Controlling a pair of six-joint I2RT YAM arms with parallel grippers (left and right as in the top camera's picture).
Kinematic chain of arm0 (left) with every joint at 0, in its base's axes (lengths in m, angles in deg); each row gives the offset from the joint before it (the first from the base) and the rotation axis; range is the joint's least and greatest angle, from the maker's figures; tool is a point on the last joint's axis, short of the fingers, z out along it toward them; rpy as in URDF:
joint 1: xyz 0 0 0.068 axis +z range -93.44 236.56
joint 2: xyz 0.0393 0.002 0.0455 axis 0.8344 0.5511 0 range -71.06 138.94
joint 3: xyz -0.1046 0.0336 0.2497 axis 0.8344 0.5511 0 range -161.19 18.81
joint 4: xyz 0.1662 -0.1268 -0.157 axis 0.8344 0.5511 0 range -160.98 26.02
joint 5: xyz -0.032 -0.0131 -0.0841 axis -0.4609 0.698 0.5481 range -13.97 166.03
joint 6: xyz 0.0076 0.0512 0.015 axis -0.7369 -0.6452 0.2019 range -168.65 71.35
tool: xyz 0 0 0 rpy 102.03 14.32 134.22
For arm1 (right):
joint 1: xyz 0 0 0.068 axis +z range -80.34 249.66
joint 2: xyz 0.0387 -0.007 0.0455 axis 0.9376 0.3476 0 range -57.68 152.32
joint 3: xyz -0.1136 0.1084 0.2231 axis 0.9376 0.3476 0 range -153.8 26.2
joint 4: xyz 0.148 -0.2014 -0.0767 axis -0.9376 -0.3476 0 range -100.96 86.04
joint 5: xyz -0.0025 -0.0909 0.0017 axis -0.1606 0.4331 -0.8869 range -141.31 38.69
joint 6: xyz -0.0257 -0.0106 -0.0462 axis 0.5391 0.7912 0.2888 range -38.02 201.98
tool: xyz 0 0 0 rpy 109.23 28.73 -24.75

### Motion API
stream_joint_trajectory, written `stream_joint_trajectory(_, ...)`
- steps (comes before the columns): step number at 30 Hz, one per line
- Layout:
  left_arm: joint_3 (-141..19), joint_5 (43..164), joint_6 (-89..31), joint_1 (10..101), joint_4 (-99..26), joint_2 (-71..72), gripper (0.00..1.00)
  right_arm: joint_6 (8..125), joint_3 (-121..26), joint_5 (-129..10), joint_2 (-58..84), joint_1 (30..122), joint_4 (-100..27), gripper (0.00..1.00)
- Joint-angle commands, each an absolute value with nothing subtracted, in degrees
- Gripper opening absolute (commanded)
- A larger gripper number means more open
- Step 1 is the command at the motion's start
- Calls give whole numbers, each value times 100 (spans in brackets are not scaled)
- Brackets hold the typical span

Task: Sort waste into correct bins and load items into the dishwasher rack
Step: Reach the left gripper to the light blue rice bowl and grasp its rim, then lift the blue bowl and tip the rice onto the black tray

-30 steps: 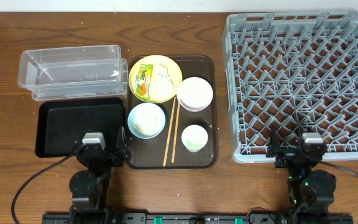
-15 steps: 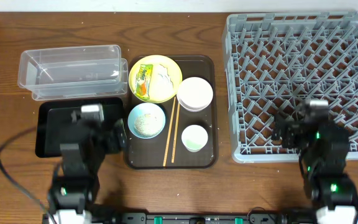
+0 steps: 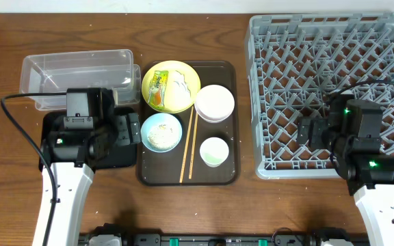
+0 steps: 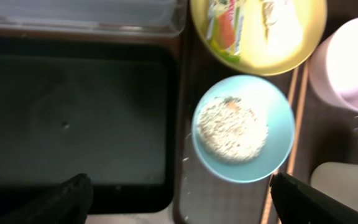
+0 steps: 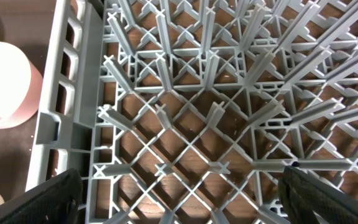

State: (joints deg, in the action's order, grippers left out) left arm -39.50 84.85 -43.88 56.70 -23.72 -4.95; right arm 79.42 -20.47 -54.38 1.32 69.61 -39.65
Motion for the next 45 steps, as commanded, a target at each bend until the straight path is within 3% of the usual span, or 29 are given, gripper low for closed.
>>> stream_joint_trajectory(1, -4068, 8992, -4165, 5646, -2686, -423, 93, 7885, -2187, -5523, 115, 7037, -3971, 99)
stream_joint_trajectory(17, -4068, 8518, -3474, 3987, -4129, 1456, 89, 7885, -2185, -5525, 115, 7037, -3980, 99)
stream_joint_trajectory(24, -4068, 8516, -3435, 3517, -4428, 2342, 64, 7883, -2185, -5527, 115, 7037, -3980, 99)
stream_joint_trajectory(29, -4068, 8520, -3433, 3401, -4474, 2884, 36, 7883, -2185, -5527, 115, 7037, -3980, 99)
stream_joint_trajectory(34, -4068, 8522, -3350, 3371, -4450, 3019, 15, 7883, -2185, -5527, 115, 7039, -3982, 99)
stream_joint_trajectory(39, -4070, 8522, -3347, 3371, -4428, 2860, 6, 7885, -2185, -5525, 115, 7037, -3997, 99)
stream_joint_trajectory(45, -4070, 8522, -3328, 3375, -4144, 2215, 6, 7885, -2185, -5523, 115, 7037, -4002, 99)
